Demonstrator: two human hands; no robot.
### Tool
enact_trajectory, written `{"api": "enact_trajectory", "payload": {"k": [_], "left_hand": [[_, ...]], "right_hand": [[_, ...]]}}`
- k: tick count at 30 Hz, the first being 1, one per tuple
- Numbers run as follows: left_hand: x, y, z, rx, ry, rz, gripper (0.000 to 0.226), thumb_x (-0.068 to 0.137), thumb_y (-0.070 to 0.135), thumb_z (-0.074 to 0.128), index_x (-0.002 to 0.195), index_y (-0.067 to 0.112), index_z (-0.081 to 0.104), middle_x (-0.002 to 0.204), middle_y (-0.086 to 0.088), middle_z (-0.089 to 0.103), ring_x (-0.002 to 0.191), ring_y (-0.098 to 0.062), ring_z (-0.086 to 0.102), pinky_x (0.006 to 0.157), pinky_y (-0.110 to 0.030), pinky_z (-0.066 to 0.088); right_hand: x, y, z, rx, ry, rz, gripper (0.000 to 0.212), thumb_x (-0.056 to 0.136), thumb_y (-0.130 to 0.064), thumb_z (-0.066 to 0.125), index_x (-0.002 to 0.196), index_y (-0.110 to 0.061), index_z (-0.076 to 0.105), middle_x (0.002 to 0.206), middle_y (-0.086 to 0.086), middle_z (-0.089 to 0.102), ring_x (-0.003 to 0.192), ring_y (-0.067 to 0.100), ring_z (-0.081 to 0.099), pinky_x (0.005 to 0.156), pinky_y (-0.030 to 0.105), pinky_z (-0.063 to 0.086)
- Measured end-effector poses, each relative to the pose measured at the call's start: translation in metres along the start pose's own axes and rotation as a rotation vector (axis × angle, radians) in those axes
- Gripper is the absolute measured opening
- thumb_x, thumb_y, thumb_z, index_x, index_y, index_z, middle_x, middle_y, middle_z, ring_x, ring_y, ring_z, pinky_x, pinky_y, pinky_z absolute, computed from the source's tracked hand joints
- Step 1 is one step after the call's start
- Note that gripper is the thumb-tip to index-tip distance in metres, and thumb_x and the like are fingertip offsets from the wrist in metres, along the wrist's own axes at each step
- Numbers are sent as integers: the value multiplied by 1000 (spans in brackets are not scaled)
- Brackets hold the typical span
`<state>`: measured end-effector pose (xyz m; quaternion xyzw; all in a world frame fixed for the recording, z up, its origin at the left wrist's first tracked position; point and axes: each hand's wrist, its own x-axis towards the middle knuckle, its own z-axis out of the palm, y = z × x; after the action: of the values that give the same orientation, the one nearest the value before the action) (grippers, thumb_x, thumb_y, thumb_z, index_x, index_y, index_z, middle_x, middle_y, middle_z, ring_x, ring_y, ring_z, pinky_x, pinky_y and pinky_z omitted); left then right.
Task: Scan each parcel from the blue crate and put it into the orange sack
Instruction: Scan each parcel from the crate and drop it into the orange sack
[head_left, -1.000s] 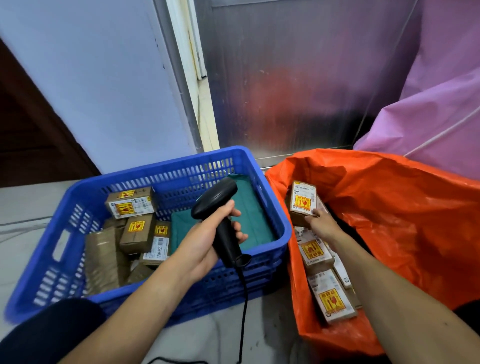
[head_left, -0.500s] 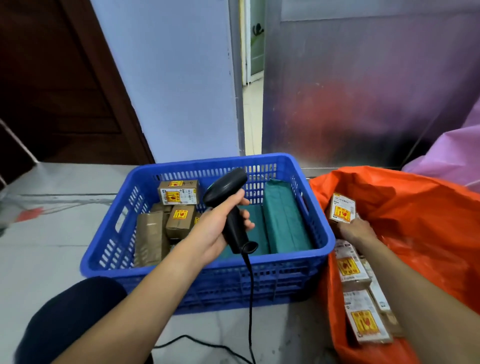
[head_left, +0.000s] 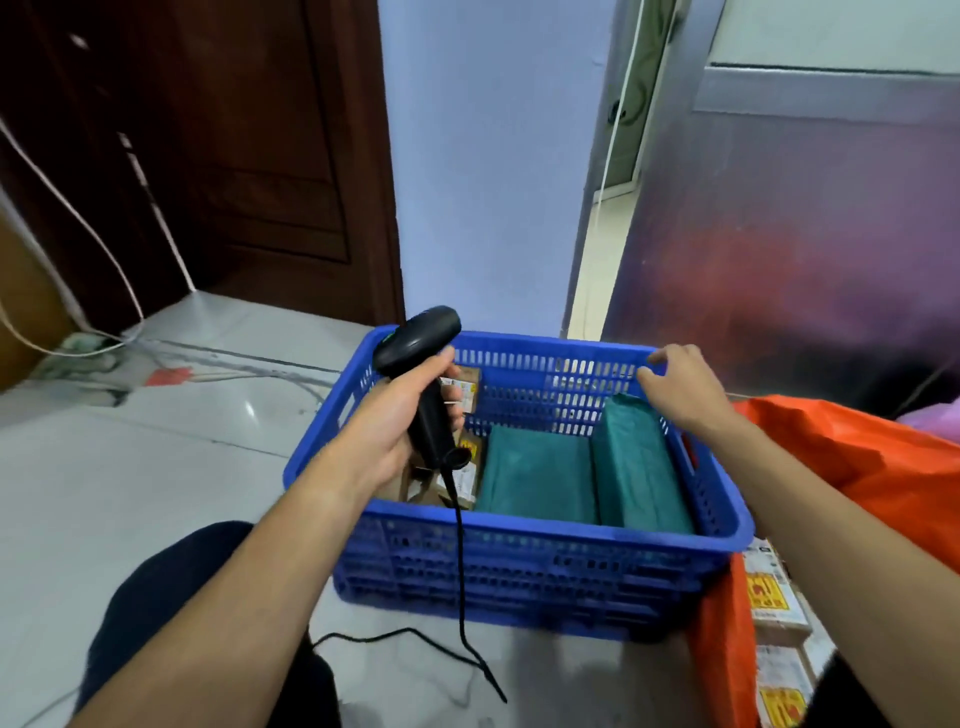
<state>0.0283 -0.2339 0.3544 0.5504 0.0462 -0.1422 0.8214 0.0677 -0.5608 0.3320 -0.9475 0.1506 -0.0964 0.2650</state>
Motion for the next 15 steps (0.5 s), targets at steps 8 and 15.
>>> {"api": "enact_trajectory", "payload": {"k": [8, 15], "left_hand": [[-15, 33, -56, 170, 93, 13, 27, 99, 36, 68, 89, 11, 67, 69, -5, 64, 57, -18, 60, 62, -30, 58], [5, 68, -119, 517, 194, 78, 32, 94, 41, 73, 100, 10, 74, 88, -10, 72, 77, -22, 67, 85, -35, 56]], "right_hand": [[-2, -90, 64, 16, -200, -284, 17, 96, -30, 57, 99, -17, 69, 127, 11, 62, 102, 30, 62, 88, 37, 46], [9, -125, 128, 0, -351, -312, 18, 100, -30, 57, 105, -15, 67, 116, 8, 67, 104, 27, 63, 87, 37, 49]]}}
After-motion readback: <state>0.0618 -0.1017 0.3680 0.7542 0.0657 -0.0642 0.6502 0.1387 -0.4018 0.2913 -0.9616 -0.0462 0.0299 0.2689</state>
